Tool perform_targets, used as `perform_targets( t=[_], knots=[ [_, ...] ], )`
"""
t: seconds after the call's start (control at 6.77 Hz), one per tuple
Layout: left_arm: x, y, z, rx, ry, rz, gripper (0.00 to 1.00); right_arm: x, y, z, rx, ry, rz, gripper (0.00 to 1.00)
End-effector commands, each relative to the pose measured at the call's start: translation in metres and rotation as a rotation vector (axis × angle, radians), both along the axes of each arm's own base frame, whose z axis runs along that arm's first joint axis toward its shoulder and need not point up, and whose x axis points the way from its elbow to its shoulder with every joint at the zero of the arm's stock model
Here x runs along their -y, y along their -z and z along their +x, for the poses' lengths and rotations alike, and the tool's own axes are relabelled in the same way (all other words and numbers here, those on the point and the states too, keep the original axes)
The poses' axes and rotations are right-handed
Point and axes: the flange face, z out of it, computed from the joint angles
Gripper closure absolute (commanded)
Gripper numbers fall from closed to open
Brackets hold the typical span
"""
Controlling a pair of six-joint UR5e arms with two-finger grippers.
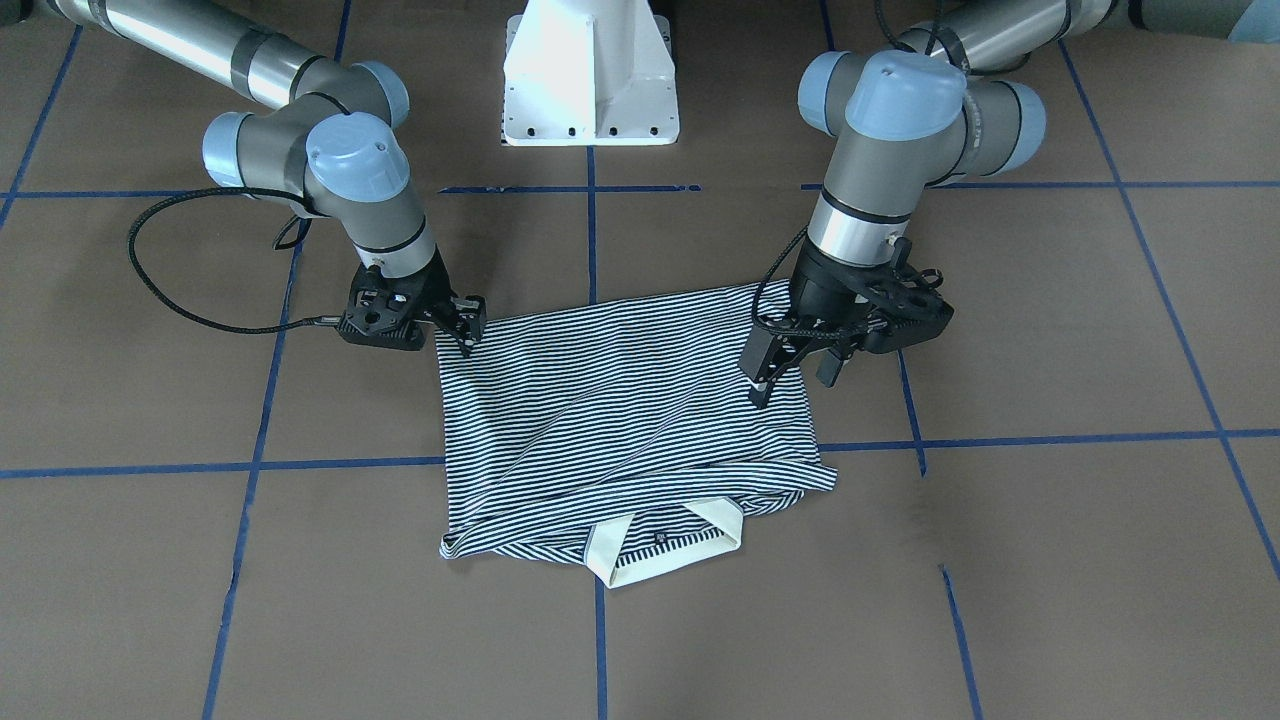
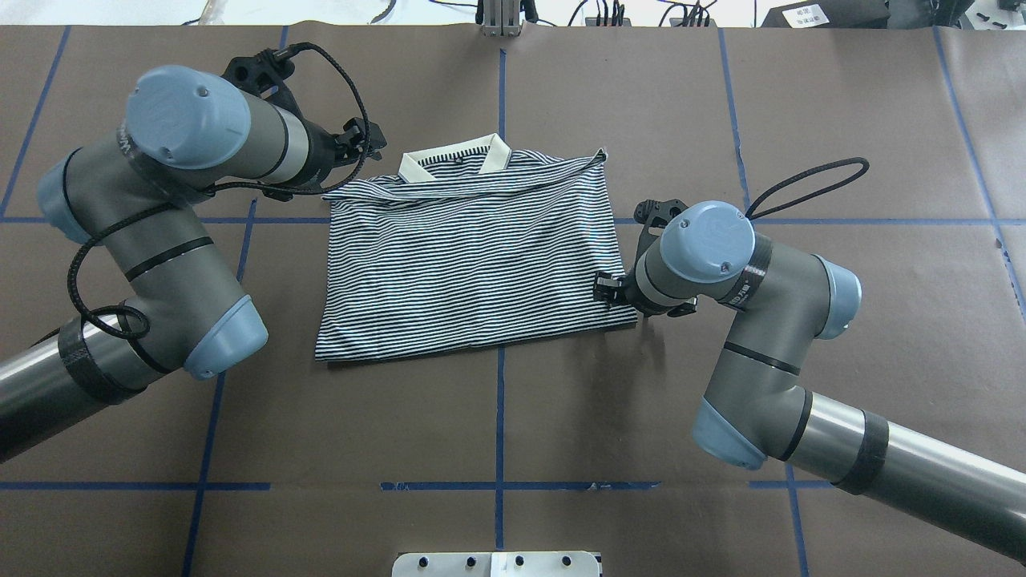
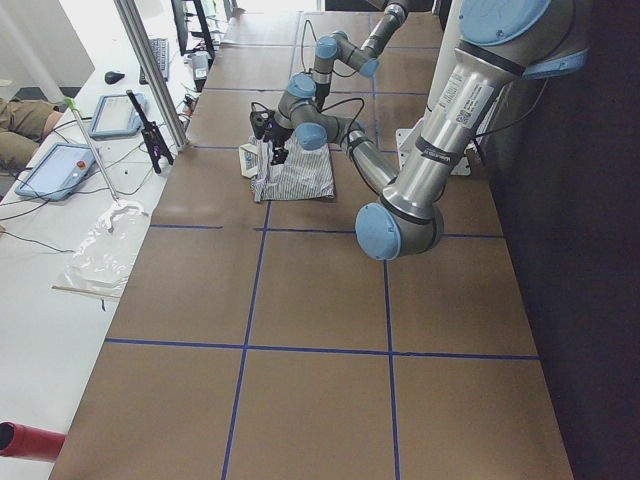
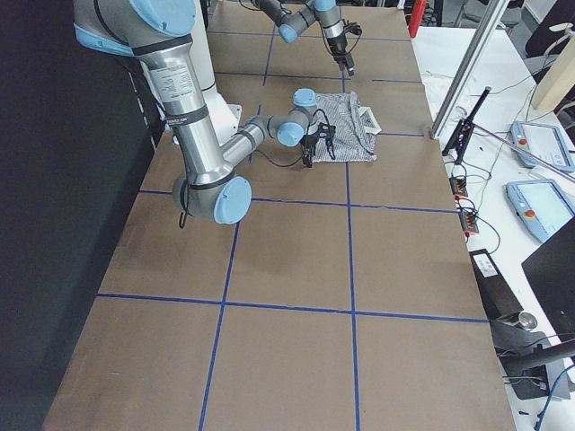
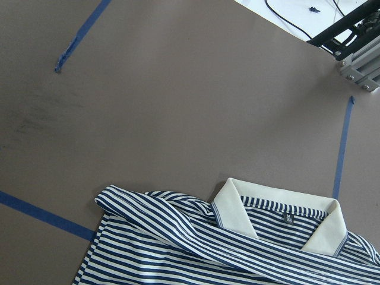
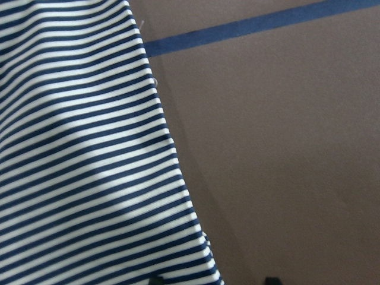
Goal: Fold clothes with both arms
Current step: 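Drag the folded shirt toward the robot with the right gripper while the left lowers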
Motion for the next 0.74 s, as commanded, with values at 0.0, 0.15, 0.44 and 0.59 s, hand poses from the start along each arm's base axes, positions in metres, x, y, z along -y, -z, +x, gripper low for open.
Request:
perform_targets(
  t=[0.0,0.15,0.44,0.59],
  knots=[
    [0.0,-0.002,0.001,0.005,0.0,0.002,0.01,-0.001,0.002,-0.001,0.004,0.01,-0.001,1.0],
    [0.0,-0.002,0.001,0.005,0.0,0.003,0.01,-0.002,0.004,0.0,0.009,0.011,0.001,1.0],
    [0.0,-0.001,0.002,0.006,-0.001,0.003,0.01,-0.002,0.011,0.008,0.025,0.008,0.006,1.0],
    [0.0,0.001,0.001,0.004,0.001,0.005,0.01,-0.011,0.008,0.026,0.035,0.006,0.01,1.0]
  ],
)
